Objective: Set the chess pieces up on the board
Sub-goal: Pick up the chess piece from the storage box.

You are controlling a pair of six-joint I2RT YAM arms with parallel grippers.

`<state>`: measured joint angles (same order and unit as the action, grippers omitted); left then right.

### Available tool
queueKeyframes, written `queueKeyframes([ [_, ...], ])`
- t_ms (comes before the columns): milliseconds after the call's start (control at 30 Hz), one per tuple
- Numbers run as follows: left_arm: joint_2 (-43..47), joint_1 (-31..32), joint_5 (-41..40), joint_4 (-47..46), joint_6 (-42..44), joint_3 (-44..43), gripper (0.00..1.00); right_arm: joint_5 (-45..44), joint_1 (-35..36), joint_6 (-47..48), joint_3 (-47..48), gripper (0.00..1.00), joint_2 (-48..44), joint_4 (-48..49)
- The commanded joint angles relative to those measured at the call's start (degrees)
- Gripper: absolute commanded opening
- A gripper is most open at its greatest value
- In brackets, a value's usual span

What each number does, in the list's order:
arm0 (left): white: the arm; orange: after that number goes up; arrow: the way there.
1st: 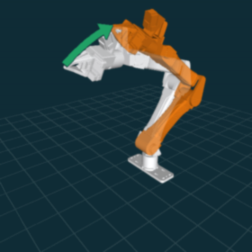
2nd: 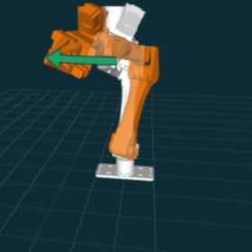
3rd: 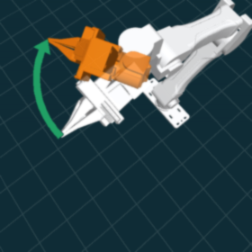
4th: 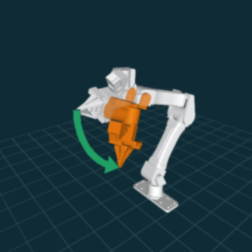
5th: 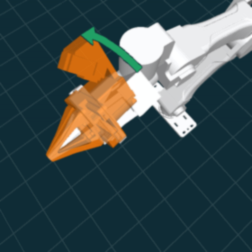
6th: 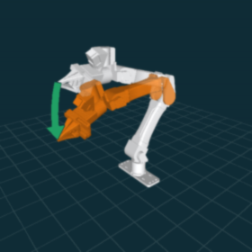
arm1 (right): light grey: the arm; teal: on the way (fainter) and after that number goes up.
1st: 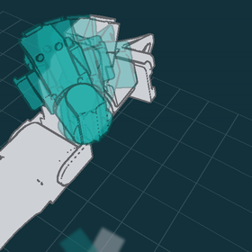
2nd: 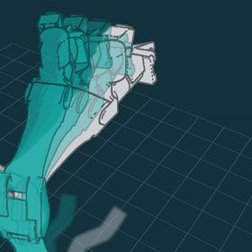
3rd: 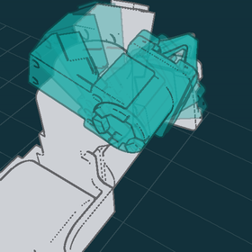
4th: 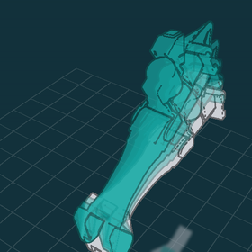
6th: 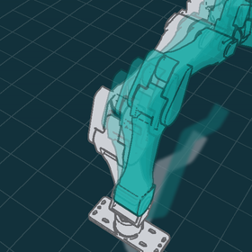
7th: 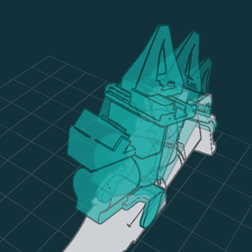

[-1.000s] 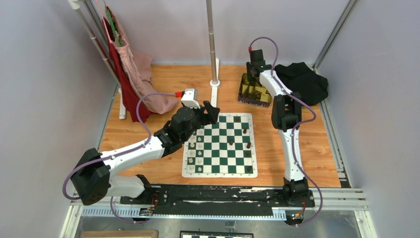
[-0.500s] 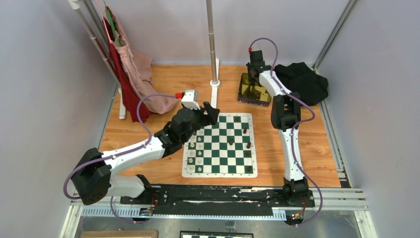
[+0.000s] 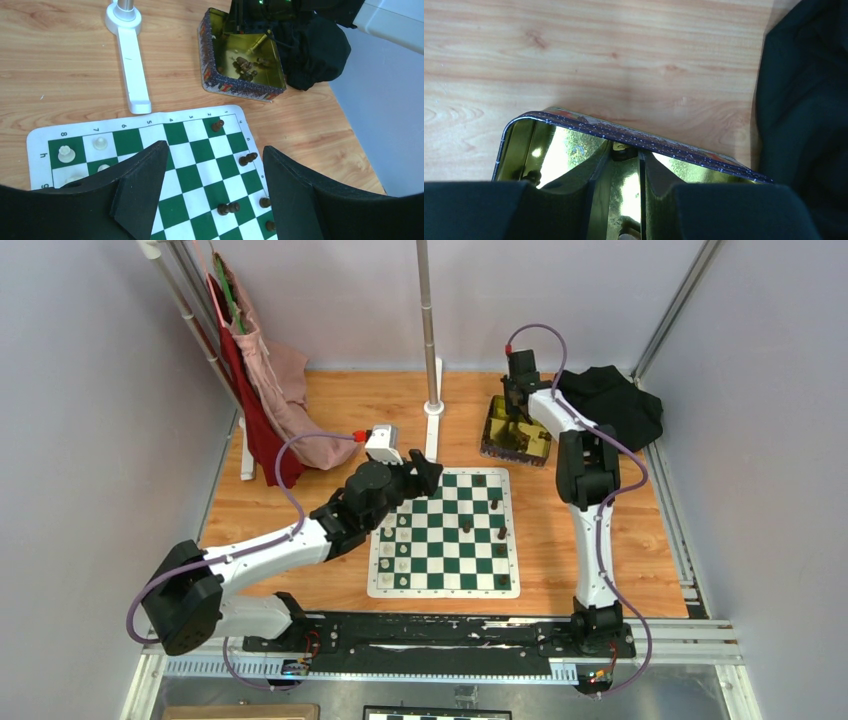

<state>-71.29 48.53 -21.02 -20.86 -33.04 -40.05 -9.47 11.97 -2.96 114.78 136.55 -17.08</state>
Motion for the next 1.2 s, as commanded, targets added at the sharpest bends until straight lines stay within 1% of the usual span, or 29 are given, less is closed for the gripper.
queueKeyframes([
  [0,2.92,0.50,-0.55,-1.81,-0.28,1.00,0.75,-0.48,0.33,1.19,-4.19,0.00,-5.53,2.74],
  [133,4.02,0.66,-1.01,-1.86,-0.01,1.43,0.75,0.27,0.34,1.38,-6.53,0.00,-6.92,3.49],
  [367,3.39,0.86,-0.96,-1.81,-0.01,1.30,0.75,4.28,-1.12,-1.32,-5.09,0.00,-5.92,3.25],
  [633,0.89,0.86,-0.61,-1.81,0.49,0.01,0.75,8.59,-4.29,-6.90,0.64,0.00,-2.49,1.54],
  [767,-0.41,0.86,-0.43,-1.84,0.99,-0.92,0.75,13.20,-5.72,-9.76,4.99,0.00,0.37,-0.19],
  [900,-1.21,0.86,-0.17,-1.91,1.10,-1.46,0.75,14.10,-6.14,-10.30,9.52,0.00,2.77,-2.73],
  [1033,-1.90,0.85,0.00,-1.90,1.09,-1.91,0.75,14.95,-6.00,-9.41,8.04,0.00,1.86,-2.23],
  [1167,-1.92,0.86,0.52,-1.81,1.29,-2.07,0.75,13.85,-4.82,-6.65,1.93,0.00,-2.89,0.37],
])
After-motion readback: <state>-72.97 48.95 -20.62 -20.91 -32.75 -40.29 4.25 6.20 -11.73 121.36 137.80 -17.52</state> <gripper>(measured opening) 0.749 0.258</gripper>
